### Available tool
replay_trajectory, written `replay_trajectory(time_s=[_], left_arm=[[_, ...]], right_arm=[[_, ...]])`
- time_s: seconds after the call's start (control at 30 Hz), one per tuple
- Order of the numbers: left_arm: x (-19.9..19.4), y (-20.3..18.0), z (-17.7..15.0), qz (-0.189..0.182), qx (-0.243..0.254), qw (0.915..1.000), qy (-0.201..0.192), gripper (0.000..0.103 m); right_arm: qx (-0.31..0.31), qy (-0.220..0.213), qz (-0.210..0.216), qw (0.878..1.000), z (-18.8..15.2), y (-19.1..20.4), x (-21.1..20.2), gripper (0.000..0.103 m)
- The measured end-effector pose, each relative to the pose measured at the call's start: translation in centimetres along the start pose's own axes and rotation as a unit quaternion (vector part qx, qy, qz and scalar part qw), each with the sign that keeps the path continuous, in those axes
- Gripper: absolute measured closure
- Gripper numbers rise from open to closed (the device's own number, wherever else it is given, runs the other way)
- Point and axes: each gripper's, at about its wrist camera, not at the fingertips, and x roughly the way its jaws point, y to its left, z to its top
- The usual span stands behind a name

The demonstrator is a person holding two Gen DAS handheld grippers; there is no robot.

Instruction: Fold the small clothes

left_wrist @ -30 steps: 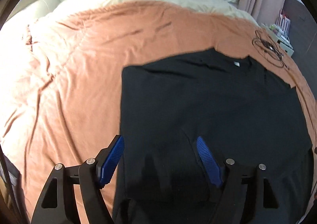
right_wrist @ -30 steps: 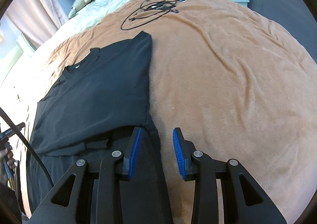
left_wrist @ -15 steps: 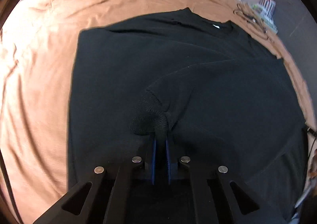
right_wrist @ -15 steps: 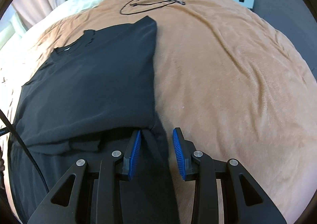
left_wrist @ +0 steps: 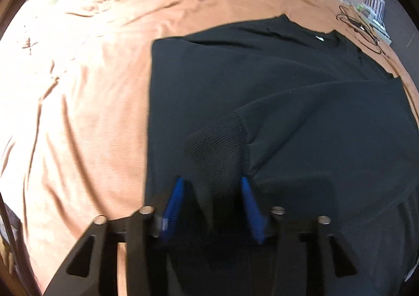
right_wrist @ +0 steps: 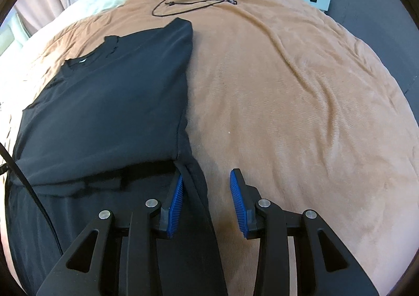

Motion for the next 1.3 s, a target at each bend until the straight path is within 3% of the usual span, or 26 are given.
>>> replay_trajectory(time_s=[0.07,0.13,0.2,0.53,0.93,1.3], left_arm=[[-1.1,0.7,-0.4,0.000,-0.003,1.0000,-0.003,0.052],[-2.5,1.4,-1.1,0.003,-0.003,0.9999,-0.015,0.052],[-4.1,1.9,-1.9,0.000,-0.002,0.9997,-0.025,0.052],[-9.7,3.4,-8.4,-0.036,-0.005,0.9986,-0.039,0.047],[-14.9,6.2,-17.1,-0.065,-0.027,0.9959,-0.057,0.046],[-17.3,7.8,-25.4,-0.091,-0.054,0.9922,-0.066,0.046]], right_arm=[[-0.004,-0.006,0.010,1.000,-0.6,-0.6,-1.4,0.067],[-0.005,-0.018,0.019,1.000,-1.3,-1.5,-3.0,0.048],[-0.005,-0.025,0.031,0.999,-2.3,-2.2,-4.4,0.043],[-0.007,-0.014,0.088,0.996,-7.9,-5.3,-9.8,0.043],[-0.004,-0.018,0.128,0.992,-14.9,-6.7,-15.1,0.043],[0.038,-0.001,0.167,0.985,-21.5,-9.6,-15.7,0.043]])
